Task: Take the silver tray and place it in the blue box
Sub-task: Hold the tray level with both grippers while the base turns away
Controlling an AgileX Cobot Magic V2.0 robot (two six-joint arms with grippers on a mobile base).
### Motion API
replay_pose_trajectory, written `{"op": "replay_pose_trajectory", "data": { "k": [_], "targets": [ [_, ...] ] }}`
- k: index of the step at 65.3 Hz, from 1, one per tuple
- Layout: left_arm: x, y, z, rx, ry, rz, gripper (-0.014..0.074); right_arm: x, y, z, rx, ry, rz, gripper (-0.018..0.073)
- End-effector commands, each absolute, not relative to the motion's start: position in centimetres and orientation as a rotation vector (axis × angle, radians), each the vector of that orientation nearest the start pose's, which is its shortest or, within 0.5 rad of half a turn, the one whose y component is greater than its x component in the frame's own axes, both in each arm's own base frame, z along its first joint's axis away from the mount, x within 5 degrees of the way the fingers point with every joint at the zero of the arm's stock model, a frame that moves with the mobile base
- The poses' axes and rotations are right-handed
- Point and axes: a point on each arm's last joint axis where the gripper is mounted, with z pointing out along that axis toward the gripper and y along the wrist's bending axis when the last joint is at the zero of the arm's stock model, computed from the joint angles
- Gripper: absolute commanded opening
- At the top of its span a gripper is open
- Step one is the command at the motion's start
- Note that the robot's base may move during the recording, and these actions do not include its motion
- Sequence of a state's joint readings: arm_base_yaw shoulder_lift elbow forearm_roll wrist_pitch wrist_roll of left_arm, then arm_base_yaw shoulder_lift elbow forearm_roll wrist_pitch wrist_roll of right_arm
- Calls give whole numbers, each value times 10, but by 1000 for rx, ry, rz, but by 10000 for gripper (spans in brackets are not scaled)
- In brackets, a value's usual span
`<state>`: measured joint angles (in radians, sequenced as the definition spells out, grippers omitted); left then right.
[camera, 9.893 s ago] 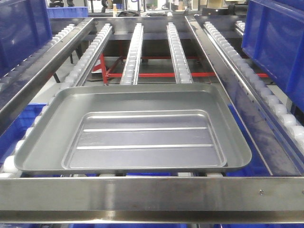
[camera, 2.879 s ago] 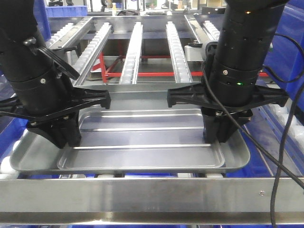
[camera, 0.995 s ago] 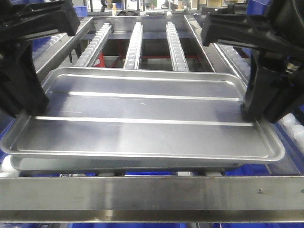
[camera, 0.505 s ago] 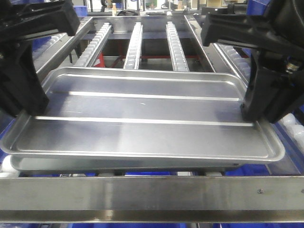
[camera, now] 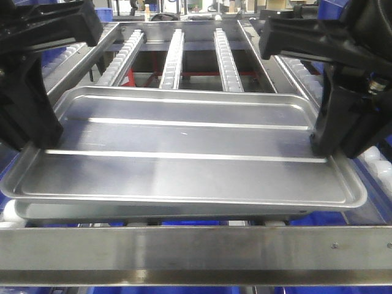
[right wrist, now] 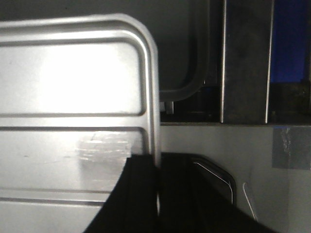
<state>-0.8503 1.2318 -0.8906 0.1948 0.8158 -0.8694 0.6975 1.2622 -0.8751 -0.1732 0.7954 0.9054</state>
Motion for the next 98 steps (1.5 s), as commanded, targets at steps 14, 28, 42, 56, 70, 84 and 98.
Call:
{"op": "replay_pose_trajectory", "data": {
  "k": [14,28,42,56,70,84,98],
  "targets": [
    [164,-164,294,125,2609,-351,-104,192,139,284,126,2618,298,60],
    [164,-164,294,125,2609,-351,-104,192,139,284,126,2618,298,60],
    [163,-164,294,122,2612,-355,-104,192,139,284,126,2618,298,60],
    [163,-164,294,119,2615,-359,-104,192,139,284,126,2618,298,60],
    [163,-164,294,119,2615,-359,-104,192,139,284,127,2619,297,60],
    [163,-164,294,119,2615,-359,-104,192,139,284,127,2619,297,60],
    [163,-164,294,115,2619,-365,-104,192,139,284,127,2619,297,60]
  ]
}}
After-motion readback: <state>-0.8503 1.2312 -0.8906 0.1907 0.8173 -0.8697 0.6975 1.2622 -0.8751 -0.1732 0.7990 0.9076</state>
